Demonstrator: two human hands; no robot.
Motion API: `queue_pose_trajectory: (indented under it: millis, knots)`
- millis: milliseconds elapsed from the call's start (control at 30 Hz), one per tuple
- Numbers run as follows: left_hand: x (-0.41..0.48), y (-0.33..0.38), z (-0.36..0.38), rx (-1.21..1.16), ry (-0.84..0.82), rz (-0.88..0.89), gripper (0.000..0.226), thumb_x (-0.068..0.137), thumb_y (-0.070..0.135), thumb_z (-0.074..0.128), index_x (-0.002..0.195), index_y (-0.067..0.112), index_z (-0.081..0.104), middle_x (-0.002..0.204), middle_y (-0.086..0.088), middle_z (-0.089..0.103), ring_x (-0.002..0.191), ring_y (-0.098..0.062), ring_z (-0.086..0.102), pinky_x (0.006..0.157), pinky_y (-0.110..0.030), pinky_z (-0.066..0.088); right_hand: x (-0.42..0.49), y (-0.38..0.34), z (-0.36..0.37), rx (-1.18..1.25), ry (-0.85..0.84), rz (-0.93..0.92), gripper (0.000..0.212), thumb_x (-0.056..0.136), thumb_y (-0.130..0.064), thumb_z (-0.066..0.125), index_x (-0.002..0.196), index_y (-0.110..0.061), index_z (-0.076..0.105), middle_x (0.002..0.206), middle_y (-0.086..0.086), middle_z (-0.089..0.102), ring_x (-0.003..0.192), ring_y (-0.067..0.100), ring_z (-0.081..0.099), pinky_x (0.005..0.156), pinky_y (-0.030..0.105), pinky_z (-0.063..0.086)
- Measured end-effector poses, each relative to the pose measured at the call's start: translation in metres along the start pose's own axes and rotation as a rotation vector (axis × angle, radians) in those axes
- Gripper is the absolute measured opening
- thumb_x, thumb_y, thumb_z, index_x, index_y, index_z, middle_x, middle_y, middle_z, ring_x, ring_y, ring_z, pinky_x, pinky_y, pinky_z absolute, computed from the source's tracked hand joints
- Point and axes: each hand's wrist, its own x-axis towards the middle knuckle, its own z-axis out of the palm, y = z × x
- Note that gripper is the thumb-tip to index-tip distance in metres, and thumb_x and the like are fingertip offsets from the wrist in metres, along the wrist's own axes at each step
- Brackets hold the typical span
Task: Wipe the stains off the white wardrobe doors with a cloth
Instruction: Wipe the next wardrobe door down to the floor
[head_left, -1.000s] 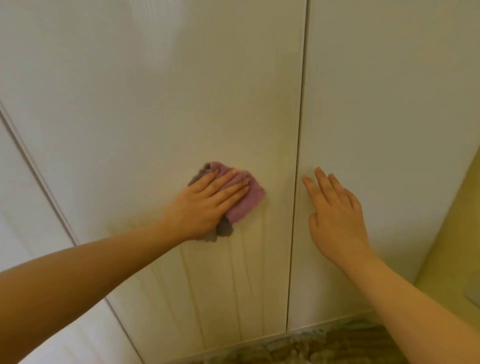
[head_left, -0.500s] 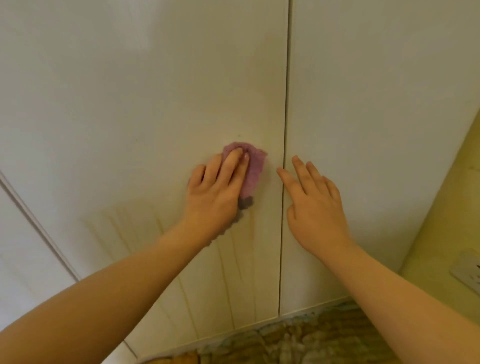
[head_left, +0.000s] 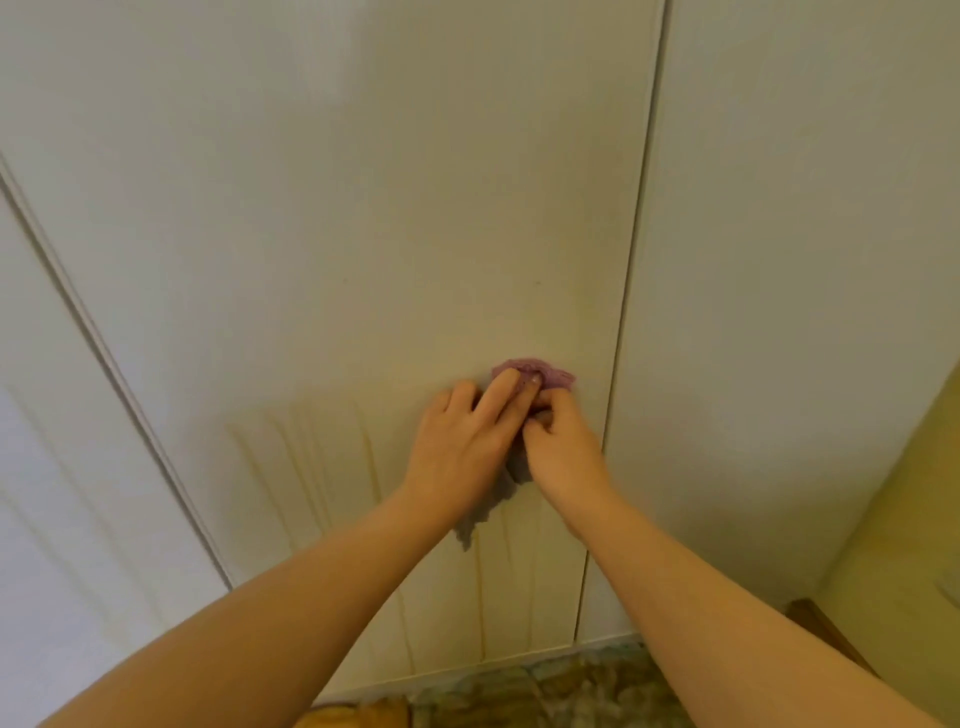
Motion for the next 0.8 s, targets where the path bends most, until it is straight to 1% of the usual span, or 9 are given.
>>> queue_pose_trajectory:
  millis: [100,167,233,333,433,533,633,700,800]
  knots:
    - [-0.003,-0.006,-0.014,-0.134,0.018,0.002,0.048,0.08,0.025,0.056,0.125,0.01,0.06,0.127,-0.009,0.055,0.089,-0.027,0.052,0.072,-0.036,0.041,0.014,0.001,0.007,0.022,0.073,0.022,0.003,0.094,-0.014,0.045,0.093,-0.015,0.043,0.075,-0.008,0.048,0.064,0.003,0.044,0.049,0.007,0.035]
    - [-0.004,-0.017,-0.023,-0.101,0.082,-0.004,0.044,0.083,0.026,0.056,0.124,0.013,0.062,0.128,-0.009,0.06,0.105,-0.027,0.053,0.085,-0.037,0.041,0.017,0.007,0.01,0.011,0.114,0.017,0.007,0.093,-0.016,0.05,0.091,-0.013,0.043,0.074,-0.008,0.048,0.065,0.007,0.046,0.049,0.006,0.035]
    - [-0.008,-0.031,-0.025,-0.006,0.105,-0.047,0.042,0.088,0.03,0.052,0.127,0.014,0.06,0.133,-0.01,0.056,0.121,-0.029,0.048,0.1,-0.043,0.036,0.014,0.018,0.015,-0.014,0.125,0.083,0.01,0.092,-0.015,0.052,0.095,-0.01,0.044,0.076,-0.006,0.051,0.07,0.013,0.049,0.047,0.01,0.033]
    - [-0.017,-0.043,-0.018,0.086,0.002,-0.029,0.053,0.092,0.038,0.045,0.137,0.012,0.048,0.147,-0.012,0.037,0.136,-0.033,0.03,0.112,-0.053,0.018,0.012,0.028,0.026,-0.072,0.108,0.198,0.029,0.088,-0.012,0.055,0.115,-0.001,0.05,0.097,0.005,0.063,0.085,0.021,0.059,0.059,0.02,0.037]
    - [-0.021,-0.041,-0.012,0.088,-0.021,-0.023,0.055,0.093,0.041,0.041,0.139,0.011,0.046,0.148,-0.011,0.03,0.138,-0.035,0.026,0.113,-0.053,0.014,0.021,0.012,0.021,-0.04,0.228,0.064,0.017,0.086,-0.01,0.056,0.103,-0.005,0.053,0.089,0.003,0.058,0.075,0.015,0.054,0.05,0.015,0.034]
    - [-0.02,-0.038,-0.01,0.085,0.022,-0.043,0.05,0.095,0.036,0.041,0.137,0.01,0.049,0.146,-0.011,0.033,0.137,-0.035,0.028,0.113,-0.053,0.014,0.028,0.003,0.016,0.001,0.3,-0.058,0.012,0.084,-0.009,0.057,0.092,-0.008,0.049,0.084,0.001,0.055,0.071,0.011,0.052,0.052,0.009,0.034]
    - [-0.021,-0.037,-0.011,0.082,0.015,-0.05,0.057,0.088,0.034,0.048,0.14,0.009,0.044,0.147,-0.01,0.031,0.137,-0.035,0.027,0.114,-0.052,0.011,0.019,0.036,0.031,-0.022,0.2,0.109,0.008,0.082,-0.002,0.058,0.089,-0.003,0.056,0.079,0.008,0.062,0.075,0.023,0.061,0.054,0.013,0.041]
    - [-0.022,-0.04,-0.013,0.102,-0.015,-0.031,0.065,0.081,0.03,0.049,0.142,0.011,0.038,0.149,-0.009,0.027,0.138,-0.034,0.025,0.115,-0.052,0.008,0.014,0.053,0.038,-0.026,0.174,0.239,0.02,0.079,-0.001,0.058,0.098,0.004,0.058,0.091,0.018,0.065,0.088,0.03,0.063,0.063,0.025,0.044]
    - [-0.022,-0.046,-0.014,0.13,-0.025,-0.002,0.067,0.078,0.026,0.055,0.142,0.012,0.04,0.15,-0.008,0.027,0.138,-0.032,0.025,0.115,-0.052,0.007,0.022,0.036,0.032,0.05,0.299,0.141,0.015,0.081,-0.007,0.059,0.093,0.002,0.058,0.088,0.016,0.063,0.081,0.029,0.061,0.062,0.026,0.04]
